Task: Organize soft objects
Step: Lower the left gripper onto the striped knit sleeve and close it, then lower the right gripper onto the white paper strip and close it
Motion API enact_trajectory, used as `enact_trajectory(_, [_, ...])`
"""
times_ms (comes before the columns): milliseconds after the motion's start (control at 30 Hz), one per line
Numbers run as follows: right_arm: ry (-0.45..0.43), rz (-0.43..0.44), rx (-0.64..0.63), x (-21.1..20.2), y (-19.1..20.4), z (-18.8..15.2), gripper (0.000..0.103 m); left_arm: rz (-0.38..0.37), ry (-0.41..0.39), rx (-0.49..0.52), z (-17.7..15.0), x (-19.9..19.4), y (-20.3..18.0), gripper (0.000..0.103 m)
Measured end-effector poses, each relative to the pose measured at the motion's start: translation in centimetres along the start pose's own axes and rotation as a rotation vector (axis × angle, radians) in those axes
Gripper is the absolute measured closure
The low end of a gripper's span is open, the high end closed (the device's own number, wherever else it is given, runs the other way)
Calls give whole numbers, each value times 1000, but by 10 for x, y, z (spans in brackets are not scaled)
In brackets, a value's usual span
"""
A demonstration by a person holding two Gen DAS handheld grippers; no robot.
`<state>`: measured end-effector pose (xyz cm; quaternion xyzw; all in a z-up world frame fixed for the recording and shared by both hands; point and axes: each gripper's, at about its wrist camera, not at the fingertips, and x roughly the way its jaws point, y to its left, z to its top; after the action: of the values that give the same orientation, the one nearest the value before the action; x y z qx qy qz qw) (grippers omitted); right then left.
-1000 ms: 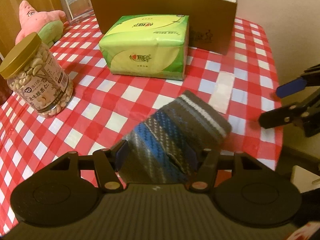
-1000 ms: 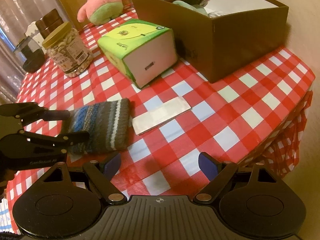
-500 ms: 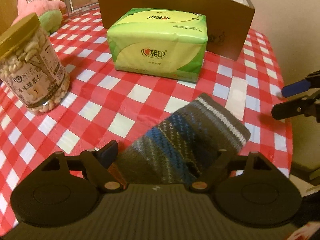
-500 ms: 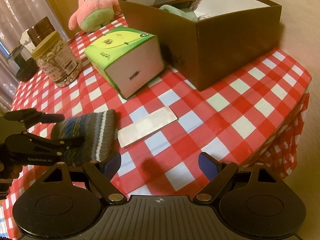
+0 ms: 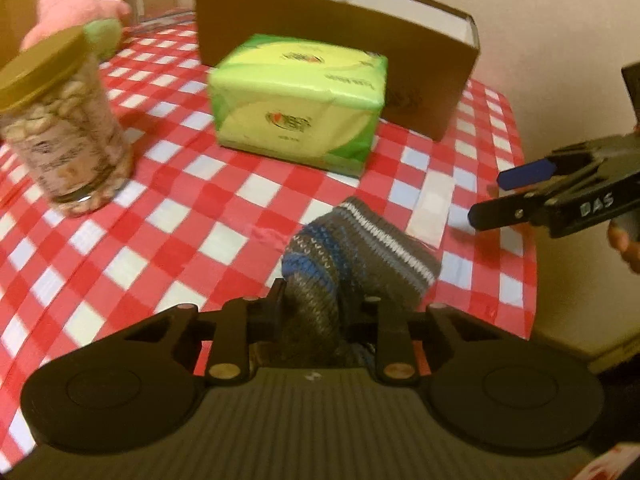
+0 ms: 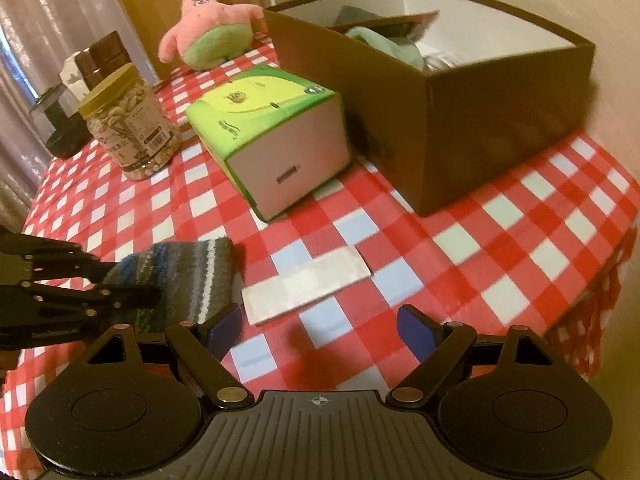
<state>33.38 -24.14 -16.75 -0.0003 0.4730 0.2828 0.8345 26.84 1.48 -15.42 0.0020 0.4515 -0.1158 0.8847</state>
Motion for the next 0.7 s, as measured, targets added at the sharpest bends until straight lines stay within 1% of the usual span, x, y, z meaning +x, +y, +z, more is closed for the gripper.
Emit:
enact_trajectory(133, [-27,13,-78,8,1,5,18,52,-8,-51,-2,-17,6,79])
enact_trajectory(333, [-17,30,-195,32,1,12,18,122,10,-135,-8,-26,19,79])
enact_trajectory(533, [0,57,-250,49,6,12,16,143,25,-185,-15,-28,18,79])
enact_trajectory(700, [7,86,-298,51,16,7,9,151,27,-195,-17,-27,14,79])
